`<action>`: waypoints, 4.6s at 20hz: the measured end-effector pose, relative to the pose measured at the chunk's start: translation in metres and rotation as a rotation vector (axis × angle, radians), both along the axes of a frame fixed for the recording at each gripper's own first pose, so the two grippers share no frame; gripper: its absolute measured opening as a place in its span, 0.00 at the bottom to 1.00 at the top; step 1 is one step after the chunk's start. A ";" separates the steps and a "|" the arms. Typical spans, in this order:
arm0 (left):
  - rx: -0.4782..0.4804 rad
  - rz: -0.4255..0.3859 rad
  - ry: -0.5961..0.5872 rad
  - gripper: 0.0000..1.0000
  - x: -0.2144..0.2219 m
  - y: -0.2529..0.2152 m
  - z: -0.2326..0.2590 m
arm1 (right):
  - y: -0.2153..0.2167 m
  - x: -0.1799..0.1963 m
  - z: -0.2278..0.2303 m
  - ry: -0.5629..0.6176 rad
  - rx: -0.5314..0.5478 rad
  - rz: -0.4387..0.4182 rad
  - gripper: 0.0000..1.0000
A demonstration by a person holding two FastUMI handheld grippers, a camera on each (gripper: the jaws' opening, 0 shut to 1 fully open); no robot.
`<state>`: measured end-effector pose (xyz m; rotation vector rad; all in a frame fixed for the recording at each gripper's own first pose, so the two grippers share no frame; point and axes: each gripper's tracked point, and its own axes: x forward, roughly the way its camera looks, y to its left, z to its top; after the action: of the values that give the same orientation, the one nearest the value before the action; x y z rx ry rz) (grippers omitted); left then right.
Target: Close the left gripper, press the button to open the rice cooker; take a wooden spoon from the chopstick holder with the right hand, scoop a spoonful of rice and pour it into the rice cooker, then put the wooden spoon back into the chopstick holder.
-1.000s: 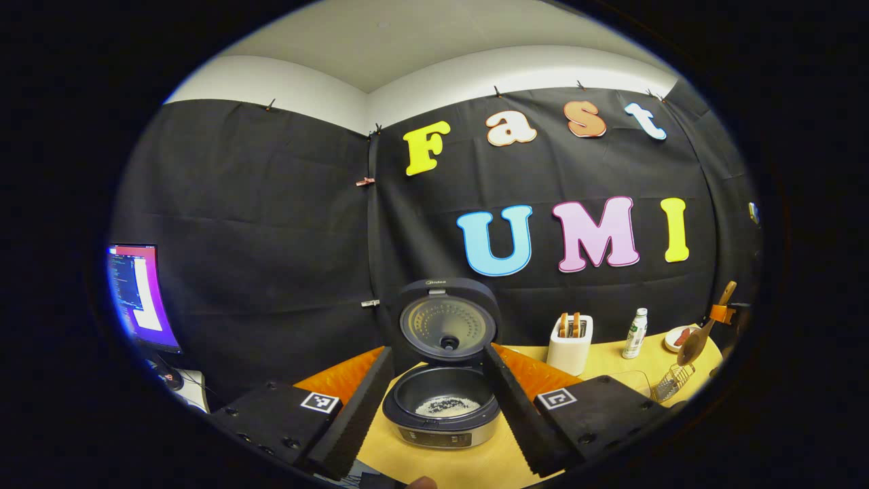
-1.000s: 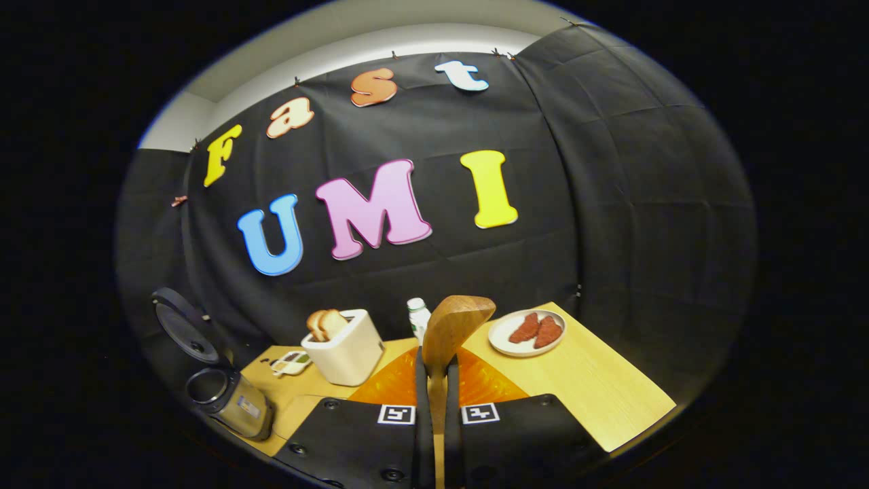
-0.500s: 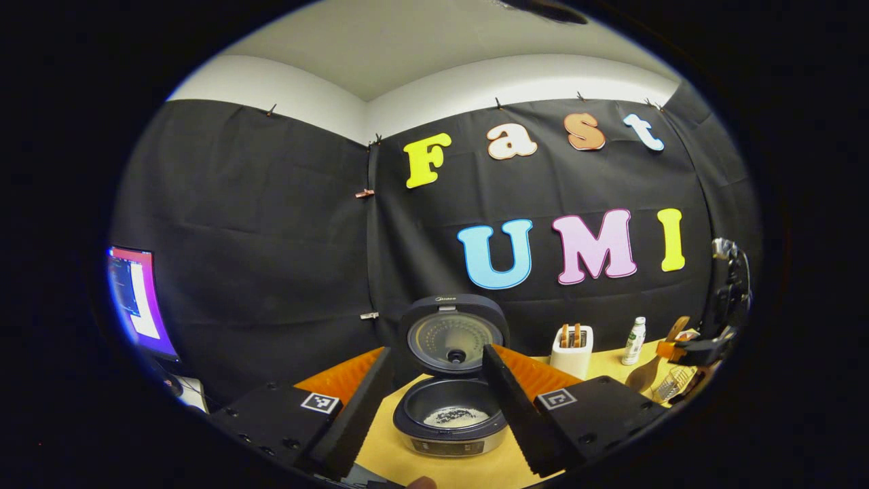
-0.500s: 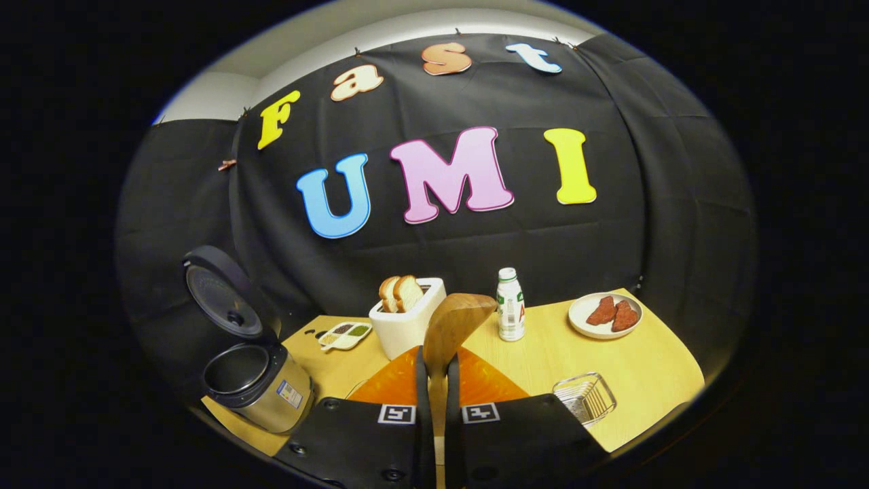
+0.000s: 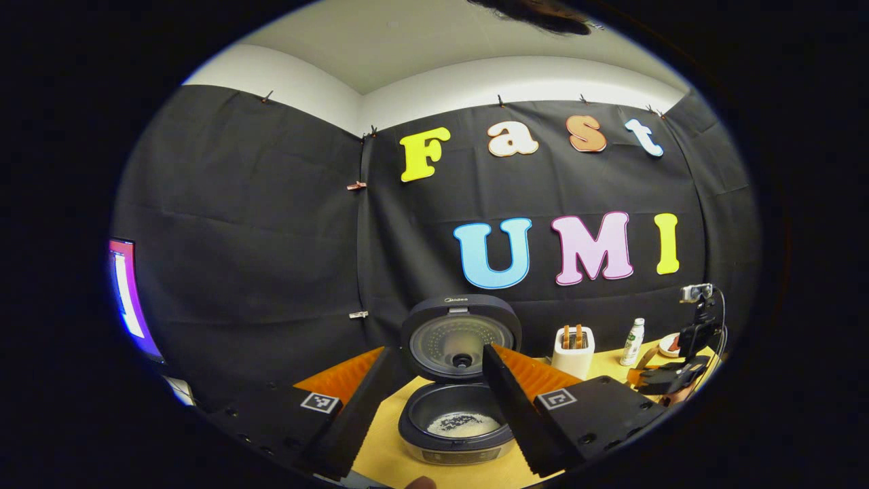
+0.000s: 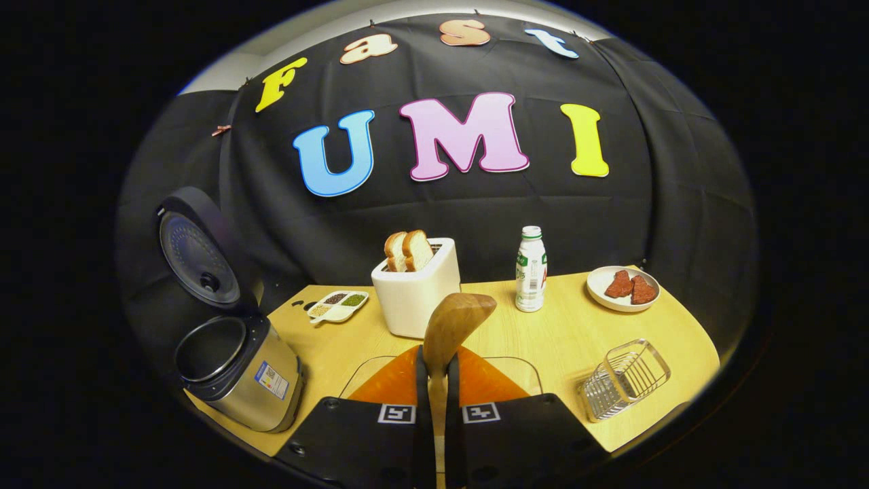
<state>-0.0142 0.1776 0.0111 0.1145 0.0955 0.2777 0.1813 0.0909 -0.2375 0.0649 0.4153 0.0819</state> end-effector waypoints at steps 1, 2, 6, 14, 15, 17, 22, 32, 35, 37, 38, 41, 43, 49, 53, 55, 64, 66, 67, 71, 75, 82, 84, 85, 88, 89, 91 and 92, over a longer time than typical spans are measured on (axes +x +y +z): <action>-0.002 -0.003 0.000 0.90 0.002 0.005 -0.001 | 0.004 0.001 -0.006 0.006 -0.004 -0.004 0.10; 0.001 -0.004 0.002 0.90 0.003 0.011 -0.001 | 0.006 0.002 -0.007 -0.001 -0.006 -0.023 0.11; -0.007 -0.004 0.015 0.90 0.008 0.031 -0.010 | 0.025 -0.004 -0.013 0.006 0.052 -0.070 0.10; -0.016 0.004 0.027 0.90 0.010 0.052 -0.015 | 0.048 -0.018 -0.017 0.100 0.289 -0.184 0.10; -0.016 0.002 0.022 0.90 0.011 0.052 -0.015 | 0.048 -0.020 -0.017 0.111 0.301 -0.190 0.10; -0.012 -0.005 0.022 0.90 0.012 0.049 -0.016 | 0.044 -0.025 -0.017 0.132 0.325 -0.199 0.11; -0.015 -0.027 0.028 0.90 0.013 0.036 -0.018 | 0.018 -0.034 -0.012 0.147 0.446 -0.298 0.10; 0.004 -0.058 0.008 0.90 0.005 0.016 -0.004 | -0.009 -0.032 0.038 0.043 0.595 -0.376 0.10; 0.003 -0.063 0.003 0.90 0.005 0.014 -0.002 | -0.014 -0.026 0.048 0.019 0.601 -0.375 0.10; -0.018 -0.052 0.002 0.90 0.004 0.017 -0.002 | -0.017 -0.025 0.054 0.004 0.597 -0.374 0.10; -0.022 -0.047 0.001 0.90 0.002 0.018 -0.001 | -0.018 -0.025 0.056 0.001 0.597 -0.374 0.10; -0.024 -0.034 0.000 0.90 0.000 0.025 -0.002 | -0.015 -0.023 0.058 0.000 0.598 -0.363 0.10; -0.028 -0.029 -0.002 0.90 -0.002 0.028 -0.002 | -0.009 -0.023 0.063 -0.002 0.616 -0.345 0.10; -0.055 -0.003 -0.005 0.90 -0.005 0.046 -0.004 | 0.049 -0.019 0.116 -0.038 0.668 -0.225 0.10; -0.044 0.022 -0.020 0.90 -0.009 0.062 0.000 | 0.127 -0.017 0.138 -0.015 0.737 -0.091 0.10; -0.039 0.032 -0.022 0.90 -0.012 0.069 0.000 | 0.167 -0.020 0.138 0.004 0.717 -0.017 0.10; -0.028 0.072 -0.036 0.90 -0.019 0.092 0.000 | 0.265 -0.041 0.107 0.005 0.381 0.267 0.10; -0.037 0.080 -0.035 0.90 -0.019 0.095 -0.002 | 0.273 -0.048 0.107 -0.023 0.284 0.321 0.10; -0.043 0.083 -0.033 0.90 -0.019 0.097 -0.003 | 0.277 -0.052 0.108 -0.040 0.246 0.345 0.10; -0.074 0.098 -0.032 0.90 -0.017 0.099 -0.010 | 0.291 -0.062 0.110 -0.102 0.090 0.437 0.10; -0.107 0.111 -0.016 0.90 -0.017 0.101 -0.021 | 0.303 -0.071 0.116 -0.180 -0.046 0.513 0.10; -0.111 0.129 -0.024 0.90 -0.016 0.101 -0.023 | 0.317 -0.084 0.142 -0.387 -0.270 0.619 0.10; -0.112 0.124 -0.024 0.90 -0.014 0.096 -0.021 | 0.320 -0.082 0.136 -0.362 -0.240 0.621 0.10; -0.108 0.122 -0.025 0.90 -0.013 0.095 -0.020 | 0.318 -0.081 0.137 -0.353 -0.226 0.613 0.10; -0.098 0.116 -0.016 0.90 -0.012 0.089 -0.019 | 0.314 -0.078 0.145 -0.315 -0.084 0.581 0.10; -0.093 0.113 -0.014 0.90 -0.012 0.086 -0.017 | 0.310 -0.075 0.149 -0.288 -0.001 0.555 0.13; -0.080 0.108 -0.017 0.90 -0.011 0.079 -0.012 | 0.293 -0.065 0.159 -0.258 0.097 0.489 0.10; -0.080 0.104 -0.015 0.90 -0.010 0.075 -0.011 | 0.282 -0.060 0.163 -0.267 0.084 0.469 0.10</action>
<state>-0.0238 0.2525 -0.0003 0.0276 0.0975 0.3784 0.1209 0.3725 -0.0746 0.0375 0.1533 0.5649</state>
